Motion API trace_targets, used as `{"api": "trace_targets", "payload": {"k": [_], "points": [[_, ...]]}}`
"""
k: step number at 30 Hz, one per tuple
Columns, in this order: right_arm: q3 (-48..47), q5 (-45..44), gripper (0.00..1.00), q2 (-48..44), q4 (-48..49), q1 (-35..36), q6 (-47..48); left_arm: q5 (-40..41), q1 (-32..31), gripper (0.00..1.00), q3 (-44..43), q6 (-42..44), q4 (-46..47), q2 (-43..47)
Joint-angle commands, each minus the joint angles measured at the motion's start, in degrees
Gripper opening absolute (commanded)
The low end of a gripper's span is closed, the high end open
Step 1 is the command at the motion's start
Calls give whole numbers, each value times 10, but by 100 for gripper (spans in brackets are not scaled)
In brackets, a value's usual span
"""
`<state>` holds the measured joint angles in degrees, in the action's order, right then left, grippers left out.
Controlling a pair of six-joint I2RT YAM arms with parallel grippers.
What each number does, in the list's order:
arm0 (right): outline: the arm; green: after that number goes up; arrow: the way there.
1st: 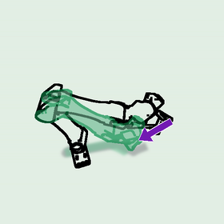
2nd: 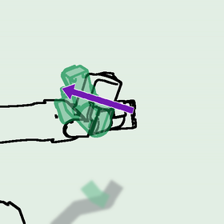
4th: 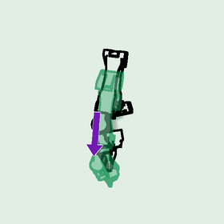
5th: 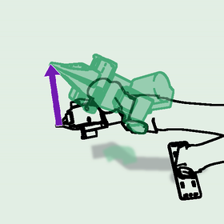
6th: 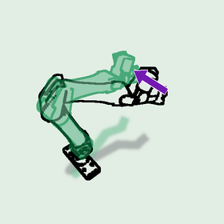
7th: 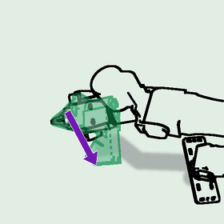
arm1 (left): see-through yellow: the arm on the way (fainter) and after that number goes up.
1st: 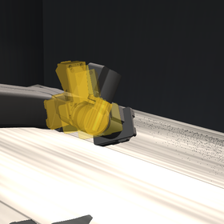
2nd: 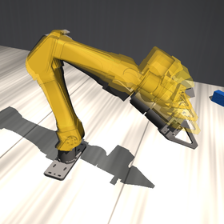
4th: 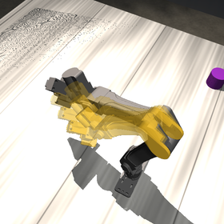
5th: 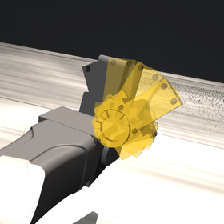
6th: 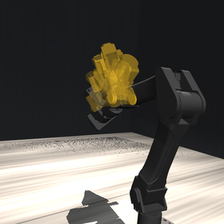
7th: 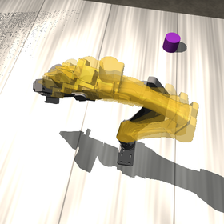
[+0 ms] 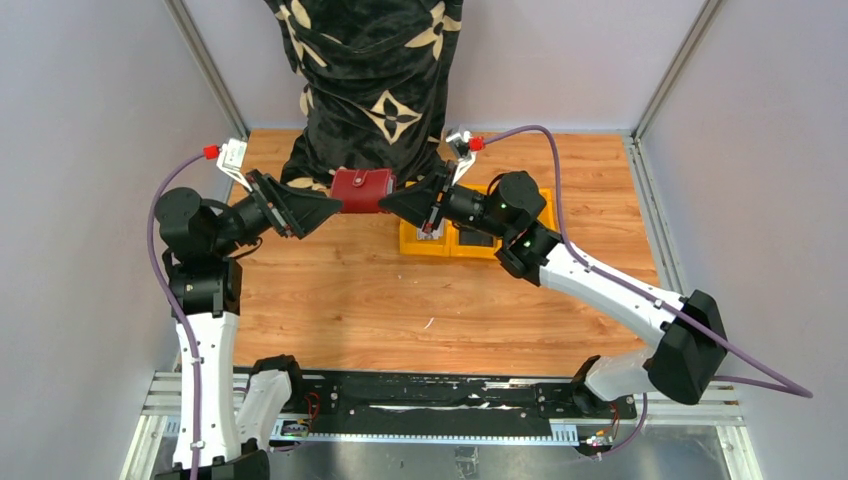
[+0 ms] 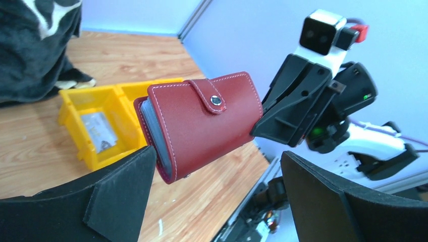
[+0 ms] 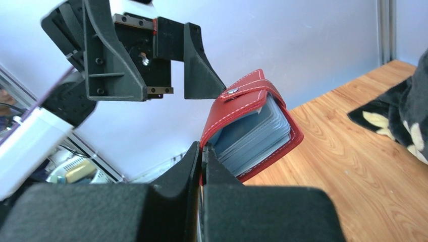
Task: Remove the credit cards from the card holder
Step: Pick up the card holder from the center of the board.
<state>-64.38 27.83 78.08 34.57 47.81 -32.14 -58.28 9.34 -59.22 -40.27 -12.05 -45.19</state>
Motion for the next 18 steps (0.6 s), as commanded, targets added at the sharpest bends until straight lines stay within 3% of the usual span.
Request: {"api": "trace_targets", "payload": {"k": [1,18], "points": [[5,-2,0,-26,98,-7,-54,-7,1,100,12,-138,111,10],[1,0,0,-39,173,-8,-120,0,1,100,37,-261,164,16]]}}
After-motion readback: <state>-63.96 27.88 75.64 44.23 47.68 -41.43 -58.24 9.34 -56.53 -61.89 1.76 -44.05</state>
